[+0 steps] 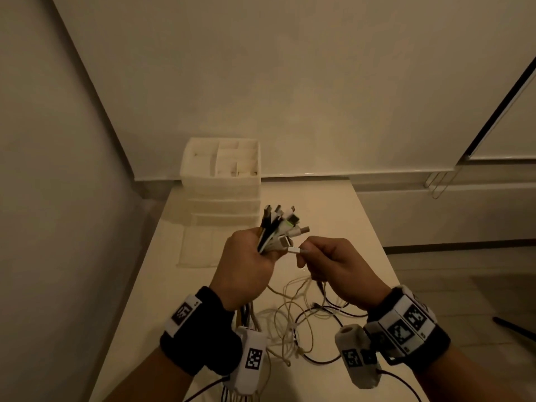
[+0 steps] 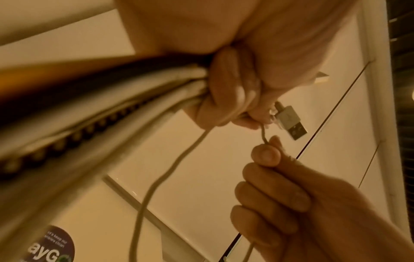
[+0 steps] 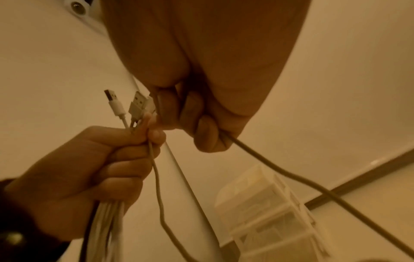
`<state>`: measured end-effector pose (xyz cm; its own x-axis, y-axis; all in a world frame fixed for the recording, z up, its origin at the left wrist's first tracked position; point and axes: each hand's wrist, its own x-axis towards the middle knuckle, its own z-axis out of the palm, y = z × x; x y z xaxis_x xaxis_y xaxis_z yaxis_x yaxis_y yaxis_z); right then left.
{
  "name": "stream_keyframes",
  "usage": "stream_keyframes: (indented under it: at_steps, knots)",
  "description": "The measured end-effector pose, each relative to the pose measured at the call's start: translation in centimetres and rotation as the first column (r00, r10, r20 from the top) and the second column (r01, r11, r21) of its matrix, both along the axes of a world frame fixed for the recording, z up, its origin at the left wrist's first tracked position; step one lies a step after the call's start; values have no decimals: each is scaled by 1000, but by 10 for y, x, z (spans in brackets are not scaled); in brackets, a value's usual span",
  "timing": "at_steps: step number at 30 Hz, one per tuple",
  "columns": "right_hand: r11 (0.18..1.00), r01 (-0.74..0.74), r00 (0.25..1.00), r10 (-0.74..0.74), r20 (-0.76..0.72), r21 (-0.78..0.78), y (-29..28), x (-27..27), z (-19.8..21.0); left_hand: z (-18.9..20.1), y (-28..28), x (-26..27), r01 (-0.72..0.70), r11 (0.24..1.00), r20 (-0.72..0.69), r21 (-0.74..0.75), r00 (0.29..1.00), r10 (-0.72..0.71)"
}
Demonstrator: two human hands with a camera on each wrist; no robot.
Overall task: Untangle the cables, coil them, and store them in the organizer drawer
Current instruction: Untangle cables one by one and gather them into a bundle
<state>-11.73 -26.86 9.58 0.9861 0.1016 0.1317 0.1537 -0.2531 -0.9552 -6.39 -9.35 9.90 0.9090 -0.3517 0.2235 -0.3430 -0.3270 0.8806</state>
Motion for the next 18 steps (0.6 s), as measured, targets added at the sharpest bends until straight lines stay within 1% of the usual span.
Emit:
stream_keyframes:
  at_steps: [2,3,6,8,10,12,14,16,18]
  knots:
    - [1000,-6,1000,6,5,29,1,-2,-6,2,5,2,-61,998,43,8,997,61]
    - [1000,-6,1000,6,11,25,-1,-2,-10,5,8,4,-98,995,56,-12,994,99]
    - [999,18,1000,-18,-9,-32,-15,-2,-31,10,27,16,-205,968,66,-147,974,216]
    - [995,58,997,-62,-54,-78,-28,-3,-53,12,44,27,-280,922,-12,-269,958,288]
    - [986,101,988,-115,-100,-134,-40,-8,-75,15,60,36,-365,853,-94,-372,930,357]
    - [975,145,977,-168,-127,-171,-49,-15,-95,19,71,36,-394,821,-137,-413,918,372]
    - [970,157,972,-185,-142,-188,-51,-21,-108,22,74,31,-381,825,-140,-418,924,356]
    - [966,151,971,-185,-154,-208,-45,-23,-112,20,73,29,-399,824,-148,-402,917,372]
    - [965,171,965,-204,-164,-199,-40,-22,-108,18,72,29,-405,814,-188,-416,915,358]
